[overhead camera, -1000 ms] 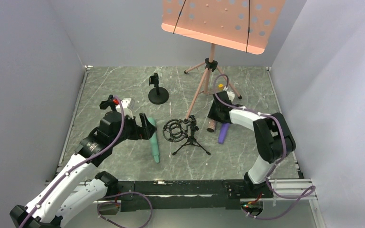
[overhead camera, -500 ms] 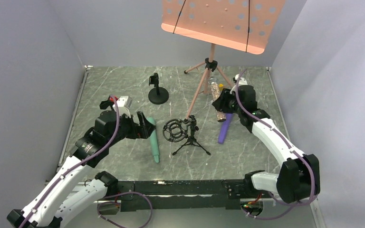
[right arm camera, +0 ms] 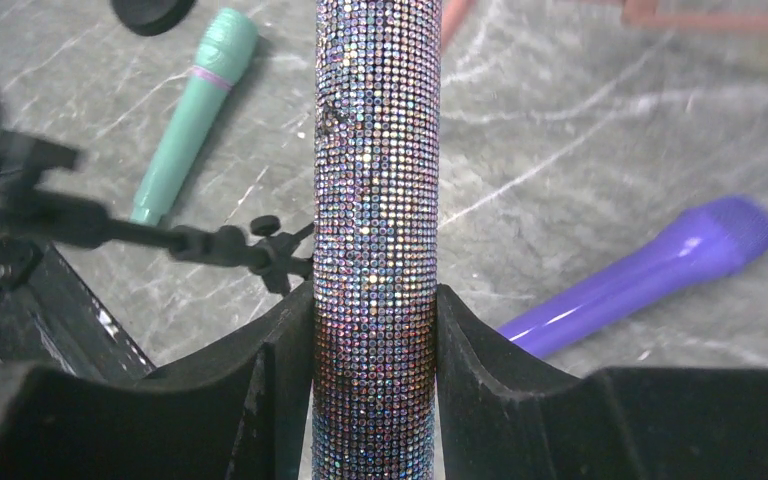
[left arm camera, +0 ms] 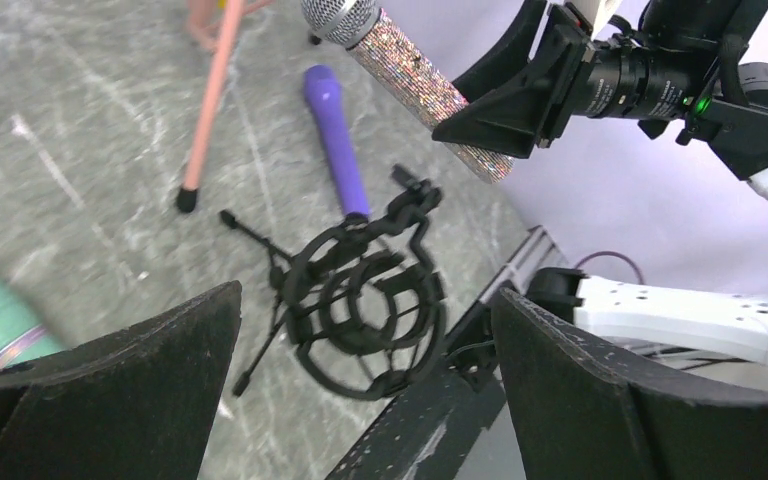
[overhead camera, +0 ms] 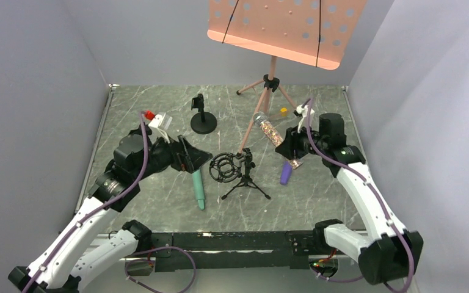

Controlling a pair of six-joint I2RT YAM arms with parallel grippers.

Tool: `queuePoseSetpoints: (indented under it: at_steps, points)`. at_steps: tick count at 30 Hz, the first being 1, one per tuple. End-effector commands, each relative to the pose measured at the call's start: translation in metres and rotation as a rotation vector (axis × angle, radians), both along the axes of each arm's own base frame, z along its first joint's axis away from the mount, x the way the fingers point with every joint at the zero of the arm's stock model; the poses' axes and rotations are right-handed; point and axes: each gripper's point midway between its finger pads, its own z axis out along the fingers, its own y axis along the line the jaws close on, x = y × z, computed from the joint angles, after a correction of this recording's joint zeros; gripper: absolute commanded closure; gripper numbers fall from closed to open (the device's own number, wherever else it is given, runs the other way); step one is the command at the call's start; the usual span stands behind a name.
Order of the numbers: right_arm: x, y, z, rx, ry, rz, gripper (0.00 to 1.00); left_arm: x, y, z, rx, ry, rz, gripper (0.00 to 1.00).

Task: Attach the microphones to the stand

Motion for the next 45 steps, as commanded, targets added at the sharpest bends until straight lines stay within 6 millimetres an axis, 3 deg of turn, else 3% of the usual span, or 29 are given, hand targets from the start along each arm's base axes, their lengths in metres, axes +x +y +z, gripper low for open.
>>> queuePoseSetpoints:
  at_steps: [1, 6, 11, 18, 22, 32, 34, 37, 38, 40, 44, 45]
  points:
    - [-0.005, 0.009, 0.077, -0.018, -0.267, 0.191, 1.0, -0.006, -0.022, 0.068, -0.162, -0.116, -0.122, 0.01]
    - [-0.03, 0.044, 0.135, 0.16, -0.329, 0.436, 1.0, 0.0, -0.042, 0.104, -0.289, -0.149, -0.194, 0.01]
    - [-0.037, 0.074, 0.169, 0.34, -0.253, 0.555, 1.0, 0.018, -0.068, 0.129, -0.401, -0.225, -0.196, 0.01]
    - [-0.044, 0.1, 0.172, 0.428, -0.149, 0.641, 1.0, 0.04, -0.106, 0.134, -0.461, -0.227, -0.167, 0.01]
    - [-0.047, 0.103, 0.17, 0.443, -0.136, 0.656, 1.0, 0.051, -0.111, 0.129, -0.495, -0.203, -0.124, 0.06]
    - [-0.052, 0.103, 0.16, 0.459, -0.119, 0.681, 1.0, 0.059, -0.102, 0.131, -0.549, -0.208, -0.049, 0.43]
    - [-0.051, 0.103, 0.159, 0.458, -0.116, 0.678, 1.0, 0.056, -0.107, 0.131, -0.542, -0.204, -0.085, 0.6]
    - [-0.05, 0.103, 0.159, 0.451, -0.123, 0.671, 1.0, 0.051, -0.114, 0.131, -0.524, -0.208, -0.138, 0.96]
    - [-0.05, 0.102, 0.159, 0.444, -0.123, 0.667, 0.98, 0.049, -0.114, 0.13, -0.513, -0.218, -0.145, 1.0]
    - [-0.048, 0.1, 0.158, 0.418, -0.138, 0.653, 0.76, 0.045, -0.109, 0.135, -0.482, -0.251, -0.149, 1.0]
    - [-0.043, 0.084, 0.158, 0.349, -0.202, 0.62, 0.12, 0.032, -0.093, 0.15, -0.395, -0.344, -0.152, 1.0]
    - [-0.042, 0.077, 0.159, 0.34, -0.223, 0.614, 0.02, 0.028, -0.088, 0.156, -0.373, -0.368, -0.152, 1.0]
